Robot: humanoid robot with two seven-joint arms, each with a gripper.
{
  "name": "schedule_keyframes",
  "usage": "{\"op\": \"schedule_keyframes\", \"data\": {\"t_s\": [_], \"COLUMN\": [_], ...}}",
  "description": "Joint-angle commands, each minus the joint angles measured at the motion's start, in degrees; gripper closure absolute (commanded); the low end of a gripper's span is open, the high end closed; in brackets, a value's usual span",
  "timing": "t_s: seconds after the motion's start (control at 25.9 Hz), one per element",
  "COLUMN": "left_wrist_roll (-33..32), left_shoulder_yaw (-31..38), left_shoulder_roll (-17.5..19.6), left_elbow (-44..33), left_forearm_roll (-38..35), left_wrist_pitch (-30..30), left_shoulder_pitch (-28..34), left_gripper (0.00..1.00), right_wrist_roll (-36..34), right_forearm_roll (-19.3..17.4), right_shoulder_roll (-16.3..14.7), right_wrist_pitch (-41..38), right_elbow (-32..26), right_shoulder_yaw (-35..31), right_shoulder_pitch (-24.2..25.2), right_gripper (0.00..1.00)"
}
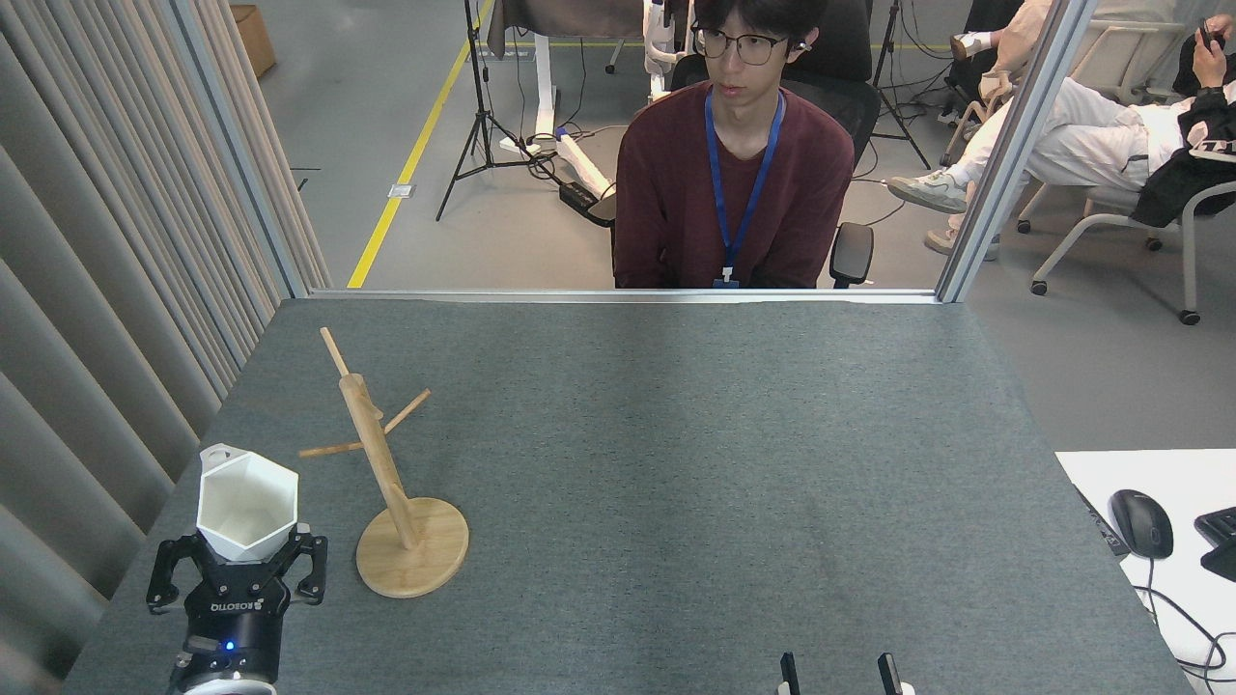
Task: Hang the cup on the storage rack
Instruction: 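Move the white cup with the left gripper beside the wooden stand, then hook the cup handle onto a stand peg with the left gripper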
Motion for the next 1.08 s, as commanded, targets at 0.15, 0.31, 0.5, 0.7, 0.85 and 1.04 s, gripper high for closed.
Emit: {"op": "schedule_keyframes", "data": {"t_s": [0.15,0.31,0.5,0.7,0.85,1.04], "left_wrist_roll": [0.46,1.86,3.09,3.27,4.59,6.26], "left_shoulder_yaw": [-2.26,-2.53,-4.72,-6.22,-8.41,-9.12], "left_shoulder_roll": [0.20,0.91,2.75,3.02,3.63,3.37], "left_elbow": [0.25,0.61,1.13,1.92,3.07,4.03], "left_forearm_roll": [-3.74,-5.76,-7.43,-8.05,-9.54,-9.89], "left_wrist_pitch": [-0.99,-1.34,-1.78,-1.78,-1.60,-1.07], "left_shoulder_pitch": [-2.15,-2.50,-2.06,-2.23,-1.88,-1.36], "left_gripper": [0.55,0.55,0.55,0.55,0.54,0.03], "right_wrist_roll": [0.02,0.02,-0.07,-0.15,-0.15,-0.42], "right_forearm_roll": [0.08,0.08,0.08,0.08,0.08,-0.01], "right_shoulder_roll": [0.21,0.21,0.21,0.82,1.09,1.09], "right_wrist_pitch": [-0.08,0.00,0.00,-0.08,-0.08,-0.08], "right_elbow": [-0.03,-0.03,-0.03,-0.03,-0.03,-0.03], "right_shoulder_yaw": [0.01,-0.08,-0.08,-0.08,-0.08,-0.08], "right_shoulder_pitch": [0.23,0.23,0.06,-0.03,-0.03,0.15], "right_gripper": [0.01,0.01,0.01,0.01,0.01,0.01]}}
